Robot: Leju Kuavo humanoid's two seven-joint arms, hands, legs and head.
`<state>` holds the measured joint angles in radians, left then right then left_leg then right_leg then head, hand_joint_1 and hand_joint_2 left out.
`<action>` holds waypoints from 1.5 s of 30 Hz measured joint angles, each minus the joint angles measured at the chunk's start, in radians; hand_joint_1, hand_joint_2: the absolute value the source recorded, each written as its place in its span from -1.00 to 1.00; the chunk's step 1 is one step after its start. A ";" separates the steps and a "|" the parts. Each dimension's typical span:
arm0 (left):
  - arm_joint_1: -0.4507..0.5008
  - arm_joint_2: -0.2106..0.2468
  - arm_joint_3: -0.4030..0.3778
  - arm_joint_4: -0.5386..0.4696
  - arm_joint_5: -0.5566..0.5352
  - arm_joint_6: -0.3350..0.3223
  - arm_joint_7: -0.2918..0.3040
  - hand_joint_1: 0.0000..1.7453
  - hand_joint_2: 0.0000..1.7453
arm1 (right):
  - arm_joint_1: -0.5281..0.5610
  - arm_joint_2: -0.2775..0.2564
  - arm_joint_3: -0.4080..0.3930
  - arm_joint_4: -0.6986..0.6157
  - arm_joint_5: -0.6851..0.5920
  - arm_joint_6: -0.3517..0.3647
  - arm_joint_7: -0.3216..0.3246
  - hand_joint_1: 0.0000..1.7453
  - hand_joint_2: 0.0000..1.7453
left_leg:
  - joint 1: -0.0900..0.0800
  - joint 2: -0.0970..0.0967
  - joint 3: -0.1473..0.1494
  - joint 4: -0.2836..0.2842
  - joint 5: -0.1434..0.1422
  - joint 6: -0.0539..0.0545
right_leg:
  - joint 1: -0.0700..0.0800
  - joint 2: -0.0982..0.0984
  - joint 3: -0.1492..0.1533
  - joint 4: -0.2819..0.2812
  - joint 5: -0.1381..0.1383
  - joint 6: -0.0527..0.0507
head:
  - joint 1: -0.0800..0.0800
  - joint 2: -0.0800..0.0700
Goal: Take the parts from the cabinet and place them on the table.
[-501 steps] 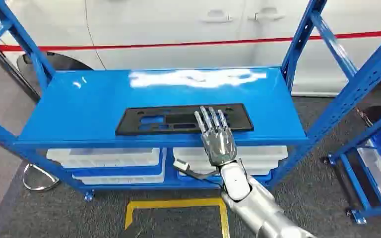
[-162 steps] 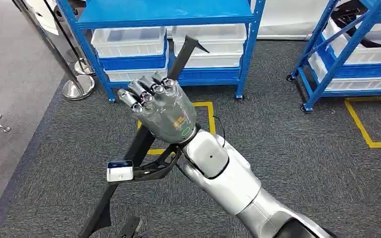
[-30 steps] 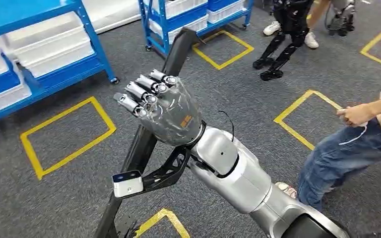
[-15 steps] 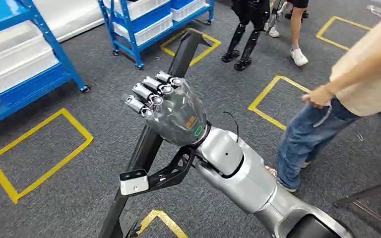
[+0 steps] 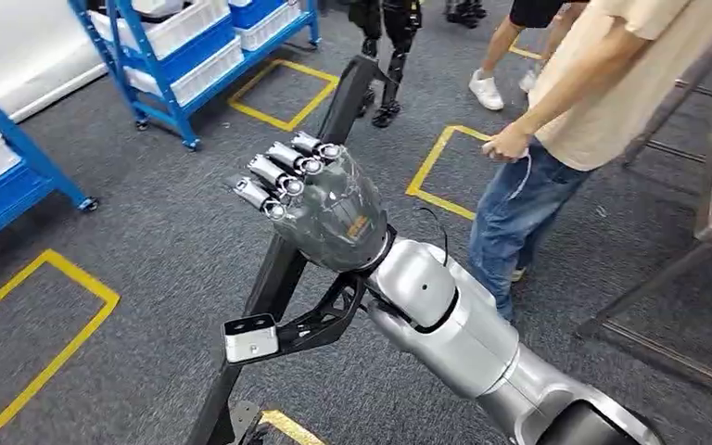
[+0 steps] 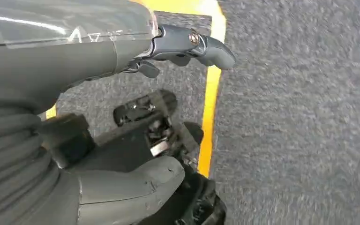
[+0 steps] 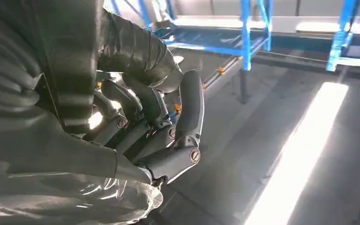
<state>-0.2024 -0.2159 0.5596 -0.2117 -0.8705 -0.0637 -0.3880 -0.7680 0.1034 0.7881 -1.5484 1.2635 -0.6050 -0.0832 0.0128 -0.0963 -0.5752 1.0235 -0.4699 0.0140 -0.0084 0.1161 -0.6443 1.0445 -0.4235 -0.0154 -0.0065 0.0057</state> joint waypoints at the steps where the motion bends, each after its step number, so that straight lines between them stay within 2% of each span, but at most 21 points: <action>1: 0.000 0.000 0.000 0.000 0.000 0.000 0.001 -1.00 1.00 | -0.001 0.000 0.000 0.000 0.000 0.000 0.000 1.00 1.00 | -0.004 0.010 -0.002 0.003 0.000 0.001 | -0.006 0.012 -0.006 -0.003 0.006 0.009 | 0.001 0.000; 3: -0.002 -0.001 0.000 0.000 0.000 0.000 0.001 -1.00 1.00 | 0.000 -0.001 0.000 0.000 0.000 0.002 0.000 1.00 1.00 | -0.005 0.033 0.003 -0.012 0.010 0.010 | -0.006 0.039 -0.008 -0.018 0.017 0.026 | 0.001 0.000; 6: -0.013 -0.008 0.000 0.000 0.000 -0.002 0.001 -1.00 1.00 | -0.014 -0.002 0.000 -0.001 0.000 0.005 0.001 1.00 1.00 | 0.001 0.080 0.013 -0.044 0.030 0.025 | 0.004 -0.081 -0.063 0.099 -0.069 0.031 | 0.002 0.000; 9: -0.011 -0.007 0.000 0.000 0.000 -0.002 0.002 -1.00 1.00 | -0.016 -0.002 0.000 0.002 0.000 0.016 0.001 1.00 1.00 | 0.000 0.127 0.011 -0.042 0.027 0.026 | -0.005 -0.107 -0.144 0.278 -0.136 0.041 | 0.002 0.000; 12: -0.016 -0.008 0.000 0.000 0.000 -0.003 0.002 -1.00 1.00 | -0.020 -0.002 0.000 0.003 0.000 0.016 0.001 1.00 1.00 | 0.003 0.165 0.011 -0.033 0.019 0.017 | -0.015 -0.133 -0.050 0.122 -0.043 0.050 | 0.003 0.000; 13: -0.018 -0.008 0.000 0.000 0.000 -0.004 0.002 -1.00 1.00 | -0.024 -0.002 0.000 0.003 0.000 0.016 0.001 1.00 1.00 | 0.004 0.175 0.011 -0.024 0.012 0.012 | -0.015 -0.163 0.003 0.035 -0.011 0.049 | 0.003 0.000; 14: -0.019 -0.008 0.000 0.000 0.000 -0.004 0.002 -1.00 1.00 | -0.030 -0.001 0.000 0.003 -0.001 0.016 0.001 1.00 1.00 | -0.003 0.181 0.008 -0.016 0.005 0.003 | -0.005 -0.209 0.023 -0.007 -0.022 0.049 | 0.003 0.000; 19: -0.025 -0.008 0.000 0.000 0.000 -0.004 0.003 -1.00 1.00 | -0.032 0.005 0.000 0.006 -0.001 0.018 0.001 1.00 1.00 | -0.001 0.219 0.009 -0.008 -0.010 -0.024 | -0.005 -0.149 0.015 -0.011 -0.013 0.008 | 0.001 0.000; 21: -0.027 -0.008 0.000 0.000 -0.001 -0.004 0.002 -1.00 1.00 | -0.036 0.008 0.000 0.007 -0.002 0.018 0.001 1.00 1.00 | 0.007 0.133 -0.024 0.085 -0.076 -0.028 | -0.007 -0.130 0.014 -0.012 -0.011 -0.003 | 0.001 0.000; 24: -0.020 -0.008 0.000 0.000 -0.002 -0.004 0.003 -1.00 1.00 | -0.034 0.008 0.000 0.011 -0.002 0.018 0.001 1.00 1.00 | 0.006 0.105 -0.130 0.304 -0.156 -0.030 | -0.001 -0.090 0.014 -0.011 -0.010 -0.006 | 0.001 0.000; 25: -0.018 -0.008 0.000 0.000 -0.002 -0.004 0.003 -1.00 1.00 | -0.034 0.008 0.000 0.013 -0.002 0.018 0.001 1.00 1.00 | 0.006 0.104 -0.137 0.311 -0.143 -0.027 | 0.000 -0.075 0.014 -0.010 -0.009 -0.006 | 0.001 0.000; 27: -0.019 -0.008 0.000 0.000 -0.002 -0.004 0.003 -1.00 1.00 | -0.034 0.008 0.000 0.014 -0.002 0.018 0.001 1.00 1.00 | 0.006 0.097 -0.087 0.189 -0.056 -0.017 | 0.001 -0.046 0.015 -0.006 -0.010 -0.006 | 0.001 0.000; 28: -0.020 -0.008 0.000 0.000 -0.002 -0.004 0.003 -1.00 1.00 | -0.034 0.008 0.000 0.014 -0.002 0.018 0.001 1.00 1.00 | 0.006 0.078 -0.044 0.091 -0.005 -0.011 | 0.001 -0.033 0.015 -0.005 -0.010 -0.006 | 0.001 0.000; 30: -0.019 -0.006 0.000 0.000 -0.002 -0.004 0.002 -1.00 1.00 | -0.035 0.008 0.000 0.014 -0.001 0.019 0.001 1.00 1.00 | 0.010 -0.004 -0.009 0.010 0.006 -0.004 | 0.000 -0.011 0.005 0.000 -0.006 0.004 | 0.001 0.000; 34: -0.019 -0.010 0.000 0.000 -0.002 -0.004 0.003 -1.00 1.00 | -0.034 0.007 0.000 0.015 -0.002 0.019 0.001 1.00 1.00 | 0.012 0.040 -0.006 -0.011 0.017 0.008 | -0.006 0.024 -0.008 -0.013 0.007 0.032 | 0.001 0.000; 36: -0.025 -0.011 0.000 0.000 -0.002 -0.004 0.002 -1.00 1.00 | -0.037 0.006 0.000 0.015 -0.002 0.019 0.001 1.00 1.00 | 0.009 0.066 -0.001 -0.022 0.025 0.020 | -0.001 -0.084 -0.035 0.049 -0.044 0.033 | 0.003 0.000; 38: -0.020 -0.010 0.000 0.000 -0.002 -0.004 0.002 -1.00 1.00 | -0.036 0.006 0.000 0.014 -0.002 0.019 0.001 1.00 1.00 | 0.005 0.096 -0.003 -0.020 0.023 0.023 | -0.005 -0.106 -0.106 0.205 -0.119 0.038 | 0.003 0.000; 40: -0.017 -0.009 0.001 0.000 -0.002 -0.004 0.003 -1.00 1.00 | -0.034 0.004 0.000 0.018 -0.002 0.019 0.001 1.00 1.00 | 0.005 0.125 -0.006 -0.017 0.022 0.022 | -0.007 -0.110 -0.143 0.282 -0.132 0.044 | 0.003 0.000; 41: -0.018 -0.009 0.000 0.000 -0.002 -0.004 0.003 -1.00 1.00 | -0.034 0.004 0.000 0.018 -0.002 0.019 0.001 1.00 1.00 | 0.005 0.138 -0.007 -0.015 0.020 0.022 | -0.008 -0.113 -0.127 0.253 -0.107 0.045 | 0.004 0.000; 43: -0.019 -0.010 0.000 0.000 -0.002 -0.004 0.003 -1.00 1.00 | -0.035 0.004 0.000 0.018 -0.002 0.019 0.001 1.00 1.00 | 0.006 0.161 -0.007 -0.005 0.012 0.017 | -0.007 -0.136 -0.032 0.091 -0.025 0.044 | 0.004 0.000; 45: -0.020 -0.010 0.001 0.000 -0.002 -0.004 0.002 -1.00 1.00 | -0.037 0.005 0.000 0.017 -0.002 0.019 0.001 1.00 1.00 | -0.005 0.176 -0.008 0.004 0.002 0.006 | 0.010 -0.194 0.016 -0.002 -0.022 0.031 | 0.003 0.000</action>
<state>-0.2228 -0.2262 0.5604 -0.2117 -0.8720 -0.0675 -0.3861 -0.8052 0.1087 0.7881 -1.5316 1.2619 -0.5859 -0.0820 0.0081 0.0793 -0.5835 1.0276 -0.4677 0.0202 0.0014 -0.0779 -0.6283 1.0426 -0.4455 0.0157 -0.0030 0.0057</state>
